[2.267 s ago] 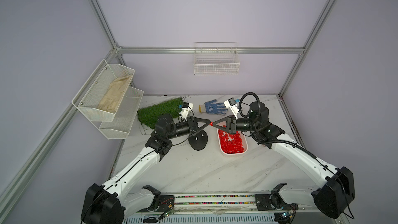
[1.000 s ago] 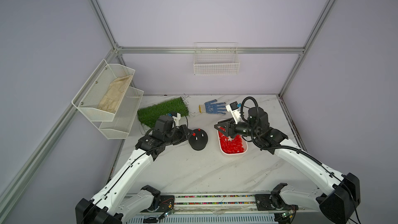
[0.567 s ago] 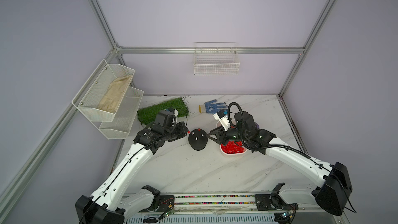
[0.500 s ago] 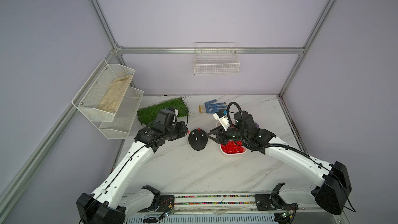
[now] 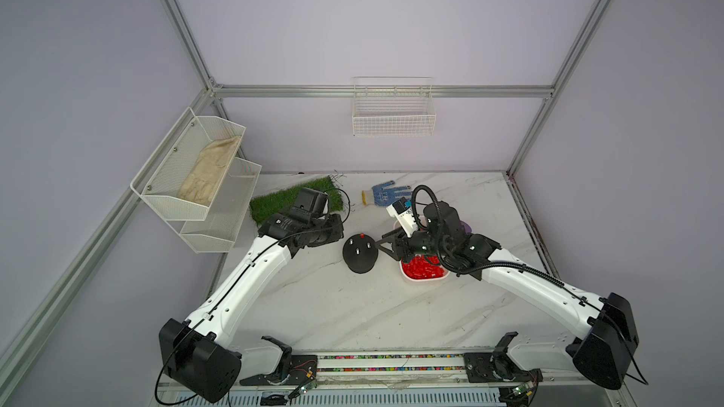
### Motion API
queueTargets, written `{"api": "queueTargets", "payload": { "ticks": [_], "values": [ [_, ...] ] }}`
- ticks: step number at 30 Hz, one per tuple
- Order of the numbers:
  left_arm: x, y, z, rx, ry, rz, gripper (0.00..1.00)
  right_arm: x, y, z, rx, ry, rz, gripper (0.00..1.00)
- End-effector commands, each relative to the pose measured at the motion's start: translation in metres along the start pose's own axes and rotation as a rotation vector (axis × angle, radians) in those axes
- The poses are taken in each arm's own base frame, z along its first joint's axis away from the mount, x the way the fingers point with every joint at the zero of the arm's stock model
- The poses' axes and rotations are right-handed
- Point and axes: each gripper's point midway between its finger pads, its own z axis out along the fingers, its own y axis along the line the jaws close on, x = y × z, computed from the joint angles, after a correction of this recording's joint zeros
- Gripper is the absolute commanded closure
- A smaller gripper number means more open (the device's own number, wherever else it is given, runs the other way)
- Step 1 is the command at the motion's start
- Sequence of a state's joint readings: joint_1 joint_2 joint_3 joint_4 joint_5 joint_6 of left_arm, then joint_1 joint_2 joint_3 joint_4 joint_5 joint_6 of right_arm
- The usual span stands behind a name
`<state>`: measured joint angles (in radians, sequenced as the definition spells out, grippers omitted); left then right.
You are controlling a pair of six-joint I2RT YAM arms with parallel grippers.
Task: Cover the protruding screws with screw protection sleeves
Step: Attach the screw protection sleeve to the screw.
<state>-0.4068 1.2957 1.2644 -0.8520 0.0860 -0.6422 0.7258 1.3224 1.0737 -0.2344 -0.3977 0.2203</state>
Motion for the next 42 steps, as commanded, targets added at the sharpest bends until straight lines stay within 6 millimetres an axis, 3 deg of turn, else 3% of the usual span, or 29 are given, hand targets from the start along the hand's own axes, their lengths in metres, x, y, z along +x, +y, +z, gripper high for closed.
{"api": "queueTargets", "payload": {
  "ticks": [1, 15, 30, 42],
  "values": [
    [-0.019, -0.006, -0.004, 0.016, -0.105, 0.018, 0.93, 0.0, -0.002, -0.001, 0.027, -0.01, -0.034, 0.58],
    [-0.009, -0.016, 0.028, -0.038, -0.114, 0.069, 0.93, 0.022, -0.009, 0.015, 0.065, 0.072, -0.032, 0.59],
    [0.008, -0.005, 0.059, -0.087, -0.073, 0.077, 0.93, 0.017, -0.003, 0.009, 0.054, 0.05, -0.036, 0.59],
    [0.013, 0.001, 0.066, -0.101, -0.068, 0.071, 0.93, 0.018, -0.003, 0.008, 0.056, 0.051, -0.037, 0.58]
  ]
}}
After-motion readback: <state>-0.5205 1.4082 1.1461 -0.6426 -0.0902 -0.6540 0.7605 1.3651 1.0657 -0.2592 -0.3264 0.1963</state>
